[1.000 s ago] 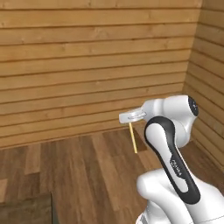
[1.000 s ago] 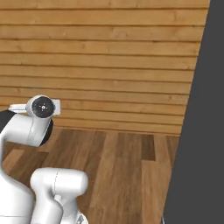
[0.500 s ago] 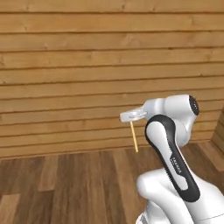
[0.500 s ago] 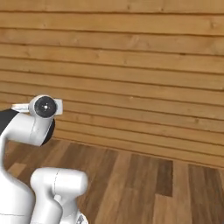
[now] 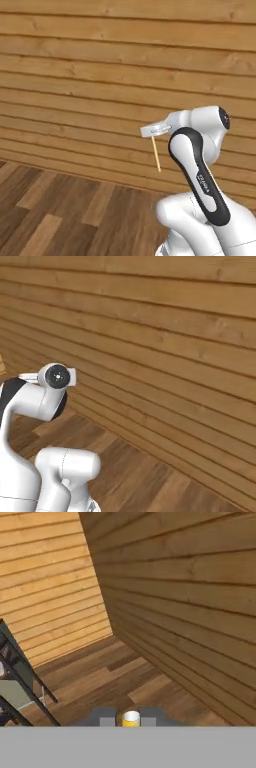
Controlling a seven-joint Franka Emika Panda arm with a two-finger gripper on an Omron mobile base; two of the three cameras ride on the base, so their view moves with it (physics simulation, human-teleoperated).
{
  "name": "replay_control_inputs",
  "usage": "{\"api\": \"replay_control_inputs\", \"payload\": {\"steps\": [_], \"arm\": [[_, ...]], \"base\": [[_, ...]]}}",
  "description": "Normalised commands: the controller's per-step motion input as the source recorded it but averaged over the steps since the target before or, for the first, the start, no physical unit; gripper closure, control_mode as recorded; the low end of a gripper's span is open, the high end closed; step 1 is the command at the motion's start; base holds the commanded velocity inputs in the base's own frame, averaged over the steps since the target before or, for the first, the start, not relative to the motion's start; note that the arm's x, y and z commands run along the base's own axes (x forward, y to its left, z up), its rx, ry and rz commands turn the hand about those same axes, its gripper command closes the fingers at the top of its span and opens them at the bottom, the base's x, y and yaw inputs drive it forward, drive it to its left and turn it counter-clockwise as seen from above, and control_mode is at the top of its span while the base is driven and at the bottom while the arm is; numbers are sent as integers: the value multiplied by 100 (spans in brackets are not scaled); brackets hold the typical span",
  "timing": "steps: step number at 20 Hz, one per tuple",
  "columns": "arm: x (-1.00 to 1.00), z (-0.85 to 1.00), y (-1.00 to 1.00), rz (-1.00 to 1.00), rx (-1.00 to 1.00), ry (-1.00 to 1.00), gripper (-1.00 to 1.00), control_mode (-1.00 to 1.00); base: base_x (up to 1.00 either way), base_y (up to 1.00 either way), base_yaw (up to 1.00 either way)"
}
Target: Take a straw from the drawer in front and place it inside the glass cup on the dining counter.
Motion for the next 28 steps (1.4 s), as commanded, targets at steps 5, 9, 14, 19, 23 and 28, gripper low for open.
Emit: {"api": "replay_control_inputs", "payload": {"steps": [5,9,14,19,23,28], "arm": [[0,0,0,0,0,0,100,100],[0,0,0,0,0,0,100,100],[0,0,0,0,0,0,100,100],[0,0,0,0,0,0,100,100],[0,0,0,0,0,0,100,100],[0,0,0,0,0,0,100,100]], "base": [[100,0,64],[100,0,64],[100,0,67],[100,-6,65],[100,-13,57],[100,-18,58]]}}
